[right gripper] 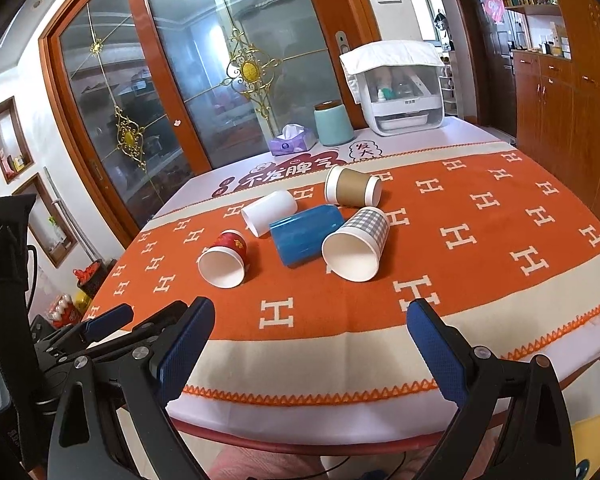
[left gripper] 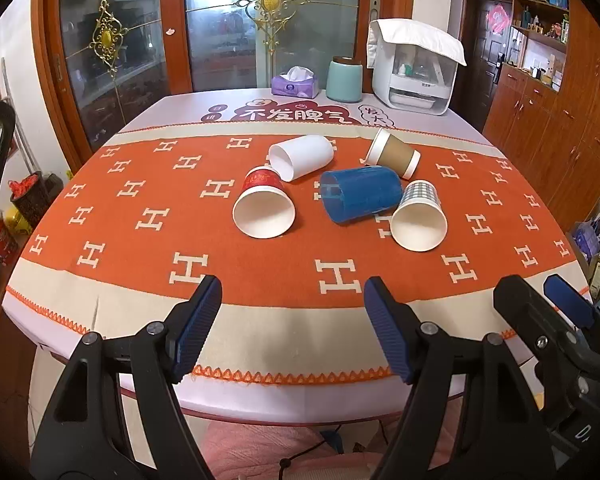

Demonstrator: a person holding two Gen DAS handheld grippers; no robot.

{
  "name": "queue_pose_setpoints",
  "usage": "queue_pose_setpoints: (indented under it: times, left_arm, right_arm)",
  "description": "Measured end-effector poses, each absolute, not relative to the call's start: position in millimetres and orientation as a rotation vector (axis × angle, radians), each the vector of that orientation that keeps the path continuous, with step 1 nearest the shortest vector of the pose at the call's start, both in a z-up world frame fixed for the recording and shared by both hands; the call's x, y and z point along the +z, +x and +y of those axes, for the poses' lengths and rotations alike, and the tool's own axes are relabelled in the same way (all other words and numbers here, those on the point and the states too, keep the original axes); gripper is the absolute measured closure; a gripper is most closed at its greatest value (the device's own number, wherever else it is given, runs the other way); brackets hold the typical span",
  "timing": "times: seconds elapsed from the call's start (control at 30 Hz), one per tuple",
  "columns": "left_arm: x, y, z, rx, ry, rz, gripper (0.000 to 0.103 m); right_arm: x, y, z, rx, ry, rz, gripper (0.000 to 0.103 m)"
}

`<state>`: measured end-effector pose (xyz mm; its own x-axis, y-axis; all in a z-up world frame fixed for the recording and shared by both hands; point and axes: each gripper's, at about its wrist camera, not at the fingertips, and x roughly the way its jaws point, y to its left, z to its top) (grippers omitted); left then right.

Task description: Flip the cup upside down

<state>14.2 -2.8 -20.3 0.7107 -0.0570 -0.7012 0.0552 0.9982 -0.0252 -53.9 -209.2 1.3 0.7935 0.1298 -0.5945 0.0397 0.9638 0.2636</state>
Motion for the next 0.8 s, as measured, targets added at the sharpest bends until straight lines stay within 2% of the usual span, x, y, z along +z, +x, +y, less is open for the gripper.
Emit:
queue_pose_setpoints:
  times: [0.8]
  left_arm:
    - [-17.5,67.0,-18.0,-0.157,-0.006,0.800,0.033]
  right_arm:
    - [-10.1,-9.7,-245.6,-0.011,0.304,0.710,0.005]
